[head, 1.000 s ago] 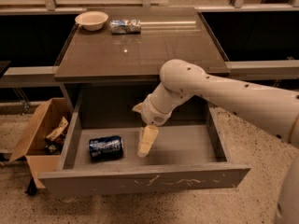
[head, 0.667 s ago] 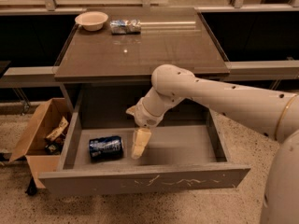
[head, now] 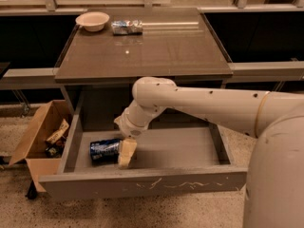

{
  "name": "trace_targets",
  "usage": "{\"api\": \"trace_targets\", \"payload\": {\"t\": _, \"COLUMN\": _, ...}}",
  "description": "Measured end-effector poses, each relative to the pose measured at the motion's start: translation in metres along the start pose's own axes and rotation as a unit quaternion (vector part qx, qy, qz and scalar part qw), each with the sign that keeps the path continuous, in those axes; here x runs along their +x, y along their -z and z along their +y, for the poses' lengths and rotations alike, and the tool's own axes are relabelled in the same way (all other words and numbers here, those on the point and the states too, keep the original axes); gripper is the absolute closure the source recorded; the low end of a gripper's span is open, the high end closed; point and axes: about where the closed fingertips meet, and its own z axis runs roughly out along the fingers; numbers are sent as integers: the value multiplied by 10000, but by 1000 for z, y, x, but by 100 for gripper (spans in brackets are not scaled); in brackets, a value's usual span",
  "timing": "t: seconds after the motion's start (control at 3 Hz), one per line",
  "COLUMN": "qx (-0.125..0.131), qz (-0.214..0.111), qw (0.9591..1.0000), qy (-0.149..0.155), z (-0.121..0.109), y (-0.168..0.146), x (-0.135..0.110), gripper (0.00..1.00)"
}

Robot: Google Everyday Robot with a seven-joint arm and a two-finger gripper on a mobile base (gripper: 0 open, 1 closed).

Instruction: Pick pepsi can from top drawer and place on counter

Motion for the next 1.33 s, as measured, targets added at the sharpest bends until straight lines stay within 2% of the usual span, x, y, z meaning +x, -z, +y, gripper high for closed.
{"api": "trace_targets", "payload": {"t": 0.33, "qx": -100, "qz": 91, "qw": 9999, "qy": 99, "z": 2, "y": -19, "x": -11, "gripper": 25}}
{"api": "trace_targets", "payload": {"t": 1.0, "qx": -109, "qz": 127, "qw": 9997, "qy": 158, "z": 0, "y": -29, "x": -16, "gripper": 72}}
{"api": "trace_targets", "payload": {"t": 1.33, "qx": 202, "qz": -70, "qw": 9996, "qy": 176, "z": -5, "y": 2, "x": -9, "gripper": 95}}
